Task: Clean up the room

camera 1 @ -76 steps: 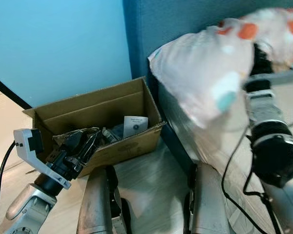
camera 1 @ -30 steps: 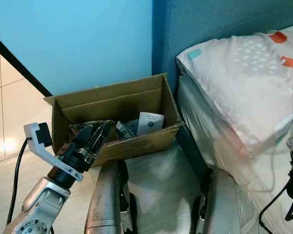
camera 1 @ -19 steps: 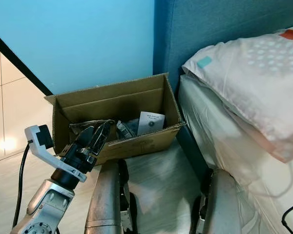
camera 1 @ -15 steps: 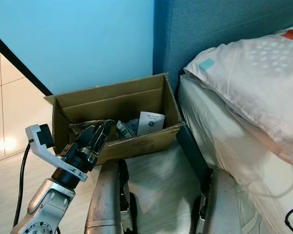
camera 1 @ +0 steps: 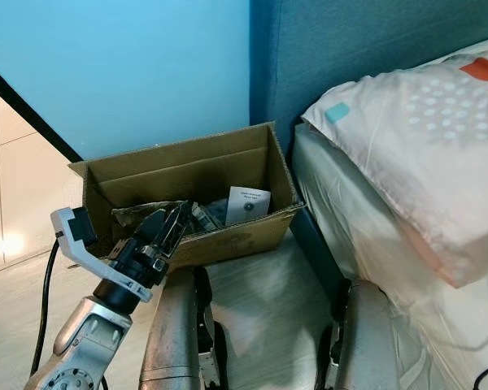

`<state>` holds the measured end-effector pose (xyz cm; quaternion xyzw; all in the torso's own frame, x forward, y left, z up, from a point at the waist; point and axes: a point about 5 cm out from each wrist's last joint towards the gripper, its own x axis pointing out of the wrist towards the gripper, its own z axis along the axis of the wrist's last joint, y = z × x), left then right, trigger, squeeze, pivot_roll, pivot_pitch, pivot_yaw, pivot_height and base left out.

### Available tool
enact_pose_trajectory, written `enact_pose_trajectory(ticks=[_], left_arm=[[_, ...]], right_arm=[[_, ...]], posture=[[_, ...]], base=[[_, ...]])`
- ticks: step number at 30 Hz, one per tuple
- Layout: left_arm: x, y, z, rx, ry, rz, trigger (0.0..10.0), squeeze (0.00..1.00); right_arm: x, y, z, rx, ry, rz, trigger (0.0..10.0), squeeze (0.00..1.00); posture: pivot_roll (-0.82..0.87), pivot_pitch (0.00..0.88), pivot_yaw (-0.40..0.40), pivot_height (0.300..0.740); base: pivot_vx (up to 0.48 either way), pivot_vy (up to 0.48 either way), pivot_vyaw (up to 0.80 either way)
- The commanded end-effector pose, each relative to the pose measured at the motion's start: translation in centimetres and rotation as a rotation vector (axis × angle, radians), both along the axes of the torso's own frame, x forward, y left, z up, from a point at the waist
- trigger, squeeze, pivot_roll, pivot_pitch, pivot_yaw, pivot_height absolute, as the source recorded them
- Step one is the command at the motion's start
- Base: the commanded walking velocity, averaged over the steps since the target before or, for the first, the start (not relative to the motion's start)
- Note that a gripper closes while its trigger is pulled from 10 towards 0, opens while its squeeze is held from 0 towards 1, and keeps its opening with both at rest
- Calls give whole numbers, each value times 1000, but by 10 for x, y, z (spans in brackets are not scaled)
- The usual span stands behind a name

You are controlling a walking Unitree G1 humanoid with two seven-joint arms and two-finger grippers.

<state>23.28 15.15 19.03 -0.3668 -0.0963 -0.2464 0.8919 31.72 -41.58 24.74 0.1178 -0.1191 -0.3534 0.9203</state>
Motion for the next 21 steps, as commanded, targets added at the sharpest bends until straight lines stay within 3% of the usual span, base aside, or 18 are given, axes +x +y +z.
enact_pose_trajectory(ticks=[1, 4, 7, 13, 15, 17, 18, 21], left_arm=[[-1, 1, -8, -16, 23, 14, 10000, 0], [2, -1, -7, -31, 13, 1, 10000, 0], [9, -11, -8, -66, -9, -48, 10000, 0], [14, -20, -10, -79, -25, -106, 10000, 0], [14, -23, -15, -54, -31, -142, 10000, 0], [14, -24, -34, 5, -7, -190, 10000, 0], [14, -24, -34, 5, -7, -190, 10000, 0], [15, -11, -68, 81, 74, -177, 10000, 0]], right_arm=[[-6, -6, 4, -36, 5, -50, 10000, 1000], [-8, -8, 9, -62, 13, -70, 10000, 1000], [-13, -14, 14, -78, 31, -131, 10000, 1000], [-15, -16, 9, -77, 73, -148, 10000, 1000], [-16, -16, -4, -57, 124, -146, 10000, 1000], [-21, -15, -37, 13, 220, -130, 10000, 1000], [-21, -15, -37, 13, 220, -130, 10000, 1000], [-30, -11, -75, 94, 302, -94, 10000, 1000]], posture=[[218, 423, 72, 510], [210, 406, 67, 510], [176, 333, 43, 510], [153, 301, 34, 510], [127, 262, 22, 510], [101, 225, 9, 510], [101, 225, 9, 510], [73, 175, -3, 510]], base=[[0, 0, 0], [0, 0, 0], [0, 0, 0], [0, 0, 0], [0, 0, 0], [0, 0, 0], [0, 0, 0], [0, 0, 0]])
